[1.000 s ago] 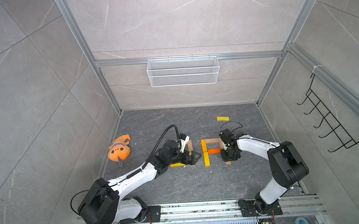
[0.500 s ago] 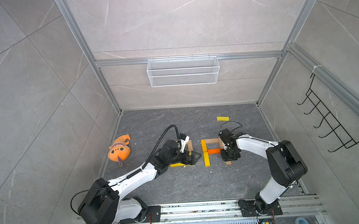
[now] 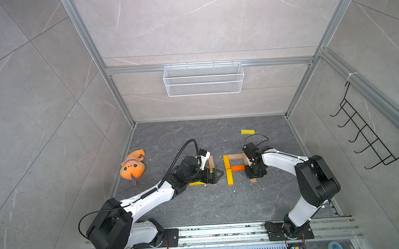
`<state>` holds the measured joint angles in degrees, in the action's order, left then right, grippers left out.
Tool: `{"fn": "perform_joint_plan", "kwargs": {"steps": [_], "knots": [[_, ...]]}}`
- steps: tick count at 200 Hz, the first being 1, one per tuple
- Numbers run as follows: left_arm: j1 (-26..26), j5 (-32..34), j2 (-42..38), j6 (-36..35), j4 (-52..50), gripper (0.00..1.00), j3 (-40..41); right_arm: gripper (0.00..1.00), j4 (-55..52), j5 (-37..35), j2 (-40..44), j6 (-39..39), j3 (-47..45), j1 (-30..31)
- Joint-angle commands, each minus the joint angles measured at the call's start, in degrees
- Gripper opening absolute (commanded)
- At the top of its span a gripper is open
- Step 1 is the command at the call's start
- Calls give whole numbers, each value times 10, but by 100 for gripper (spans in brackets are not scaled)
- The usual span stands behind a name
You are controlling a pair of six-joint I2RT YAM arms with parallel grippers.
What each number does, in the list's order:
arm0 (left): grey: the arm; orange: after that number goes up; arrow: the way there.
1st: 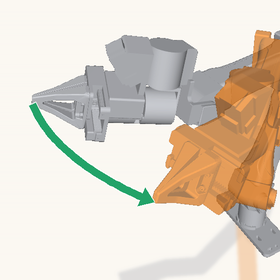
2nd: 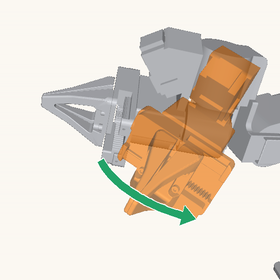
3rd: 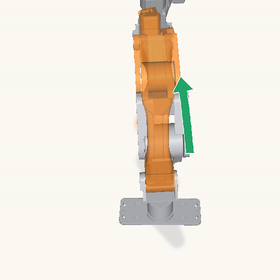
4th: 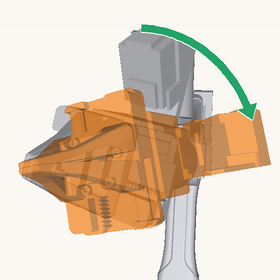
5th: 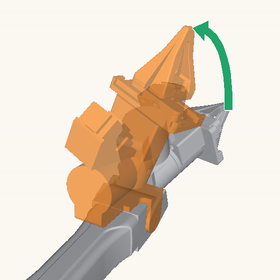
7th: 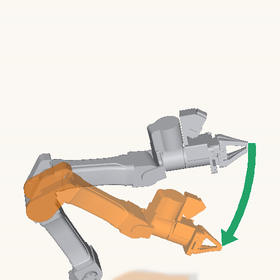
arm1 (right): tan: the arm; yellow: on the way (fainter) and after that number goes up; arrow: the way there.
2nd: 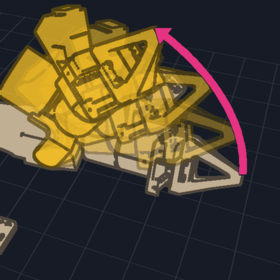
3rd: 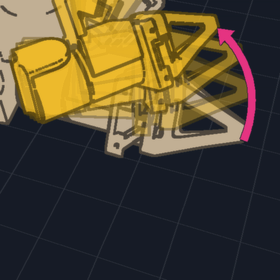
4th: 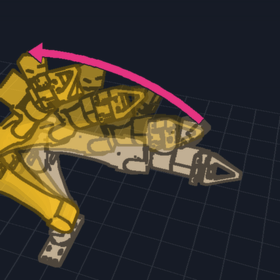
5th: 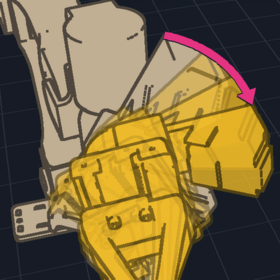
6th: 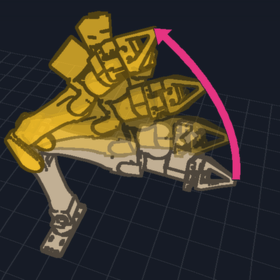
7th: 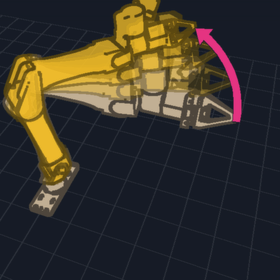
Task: Assemble the number 8 with building blocks
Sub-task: Assemble the building block at the center of the board.
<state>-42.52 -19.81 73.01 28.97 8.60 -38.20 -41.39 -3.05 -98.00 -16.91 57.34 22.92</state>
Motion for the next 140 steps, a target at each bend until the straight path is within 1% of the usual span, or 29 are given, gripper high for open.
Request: {"fn": "perform_joint_plan", "kwargs": {"steps": [1,140], "knots": [[-4,-4,-11,2,18,99,1,29,22,-5,-23,2,6,2],[-3,-4,-17,6,23,99,8,27,19,-13,-22,2,20,2]]}}
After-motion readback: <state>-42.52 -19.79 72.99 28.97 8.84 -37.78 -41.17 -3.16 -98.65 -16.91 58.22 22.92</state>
